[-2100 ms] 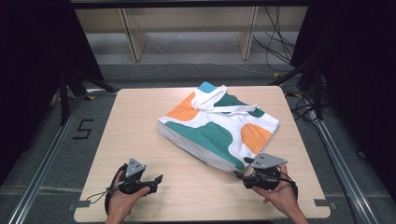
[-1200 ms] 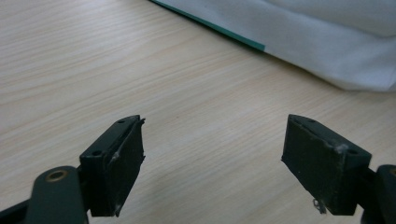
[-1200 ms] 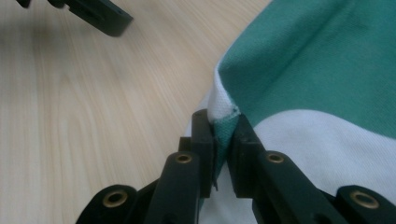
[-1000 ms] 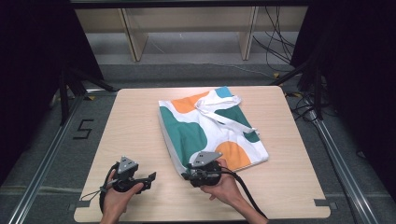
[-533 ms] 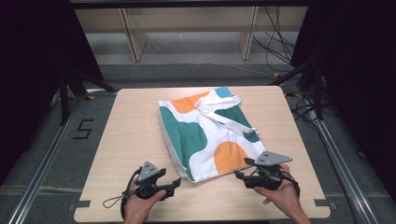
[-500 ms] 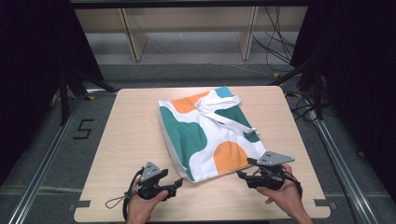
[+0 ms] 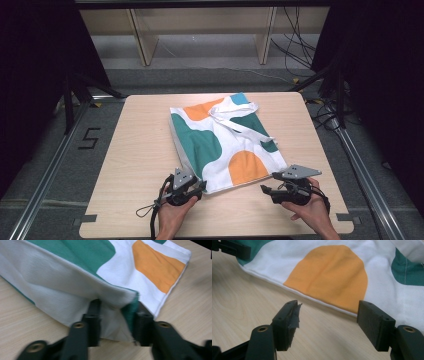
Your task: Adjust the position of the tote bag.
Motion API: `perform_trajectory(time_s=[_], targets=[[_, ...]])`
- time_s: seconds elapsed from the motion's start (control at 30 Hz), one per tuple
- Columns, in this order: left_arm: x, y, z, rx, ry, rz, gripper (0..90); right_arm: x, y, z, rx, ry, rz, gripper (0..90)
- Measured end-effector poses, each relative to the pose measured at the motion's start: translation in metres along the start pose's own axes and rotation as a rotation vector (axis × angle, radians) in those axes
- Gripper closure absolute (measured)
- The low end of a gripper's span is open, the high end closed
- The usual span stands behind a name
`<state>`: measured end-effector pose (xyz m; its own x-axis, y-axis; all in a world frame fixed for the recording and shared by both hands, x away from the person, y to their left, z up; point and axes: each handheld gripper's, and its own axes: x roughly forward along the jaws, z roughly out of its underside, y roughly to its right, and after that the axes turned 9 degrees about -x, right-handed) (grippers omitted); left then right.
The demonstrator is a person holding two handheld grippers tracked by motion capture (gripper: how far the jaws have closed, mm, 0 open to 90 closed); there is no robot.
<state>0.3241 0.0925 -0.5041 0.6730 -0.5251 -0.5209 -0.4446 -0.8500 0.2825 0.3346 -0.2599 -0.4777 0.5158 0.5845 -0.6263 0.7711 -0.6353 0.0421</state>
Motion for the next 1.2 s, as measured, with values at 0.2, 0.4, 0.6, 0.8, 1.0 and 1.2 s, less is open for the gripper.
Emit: perform_trajectory(time_s=[0.2,0.4,0.6,0.8,1.0,1.2], targets=[[-0.009,-0.019,-0.003,0.056,0.000,-0.033,82.4,-0.001,-0.002,0.001,0.015,0.021,0.021,34.5],[-0.023,-0.055,-0.009,0.033,-0.008,-0.072,83.7,-0.008,0.003,0.004,0.037,0.022,0.063,34.5],[-0.029,-0.075,-0.012,0.007,0.002,-0.096,84.2,-0.006,0.007,0.007,0.080,-0.003,0.071,37.2],[-0.028,-0.074,-0.012,0.018,-0.003,-0.097,84.2,0.013,0.003,0.001,0.036,-0.042,0.015,51.1],[-0.028,-0.076,-0.013,0.021,-0.009,-0.092,84.1,0.041,0.020,-0.002,0.165,-0.076,-0.006,48.2],[-0.025,-0.078,-0.014,0.007,-0.003,-0.086,83.9,0.052,0.034,-0.002,0.269,-0.045,-0.114,69.4]])
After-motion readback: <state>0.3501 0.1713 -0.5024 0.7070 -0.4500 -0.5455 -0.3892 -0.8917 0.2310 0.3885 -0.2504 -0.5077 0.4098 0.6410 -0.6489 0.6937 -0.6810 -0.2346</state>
